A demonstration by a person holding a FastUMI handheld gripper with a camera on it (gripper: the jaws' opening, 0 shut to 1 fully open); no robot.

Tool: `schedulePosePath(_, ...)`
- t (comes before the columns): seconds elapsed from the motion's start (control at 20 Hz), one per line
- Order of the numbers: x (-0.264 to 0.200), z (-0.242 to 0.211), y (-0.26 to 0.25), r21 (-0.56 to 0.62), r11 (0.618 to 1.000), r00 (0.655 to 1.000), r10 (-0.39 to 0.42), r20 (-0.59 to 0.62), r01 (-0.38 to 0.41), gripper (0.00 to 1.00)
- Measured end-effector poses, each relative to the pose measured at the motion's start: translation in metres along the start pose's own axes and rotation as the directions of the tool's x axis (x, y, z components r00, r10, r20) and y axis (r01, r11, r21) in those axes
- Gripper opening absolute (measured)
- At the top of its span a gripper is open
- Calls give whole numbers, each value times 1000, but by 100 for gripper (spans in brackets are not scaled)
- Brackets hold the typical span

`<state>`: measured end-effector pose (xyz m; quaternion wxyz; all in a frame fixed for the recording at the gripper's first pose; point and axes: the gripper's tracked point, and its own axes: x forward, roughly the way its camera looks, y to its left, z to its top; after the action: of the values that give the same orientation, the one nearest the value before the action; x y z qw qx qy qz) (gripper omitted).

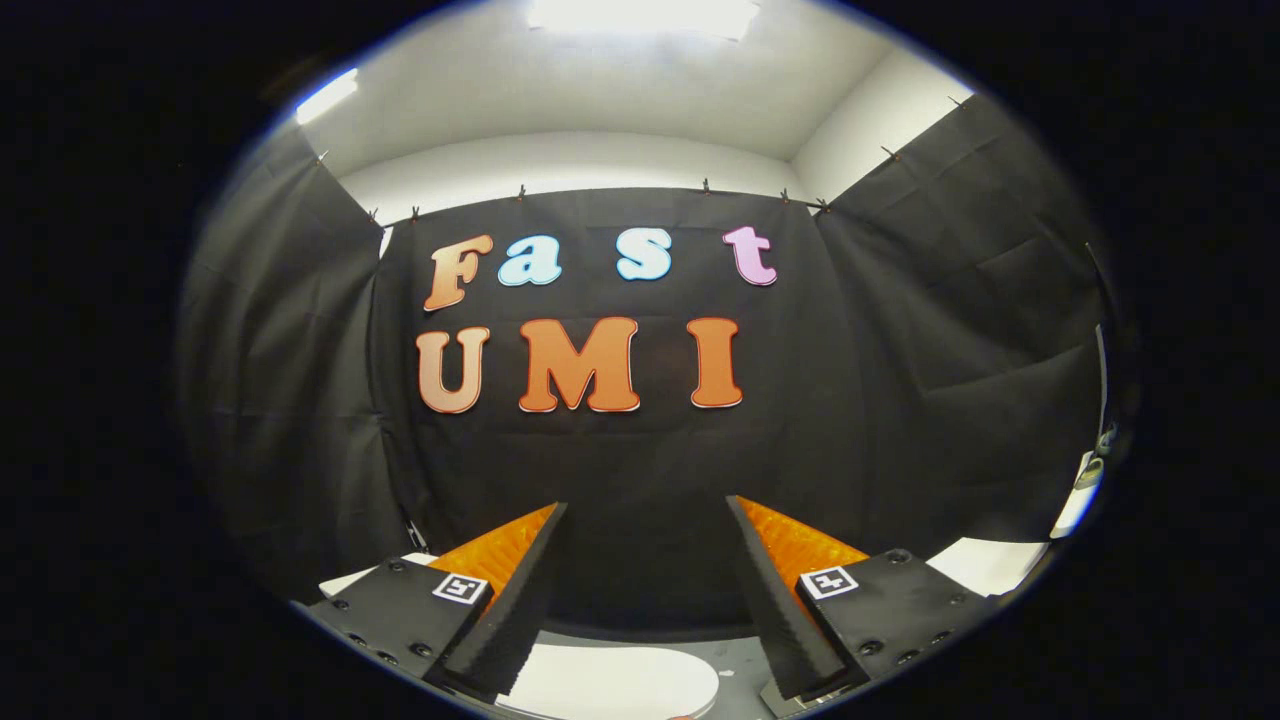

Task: Open the toilet lid.

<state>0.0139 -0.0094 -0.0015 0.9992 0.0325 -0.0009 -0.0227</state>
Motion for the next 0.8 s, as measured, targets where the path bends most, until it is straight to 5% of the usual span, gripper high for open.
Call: schedulePosePath(0.8, -1, -26, -5, -9, 1000, 999, 11, -37, -11, 98)
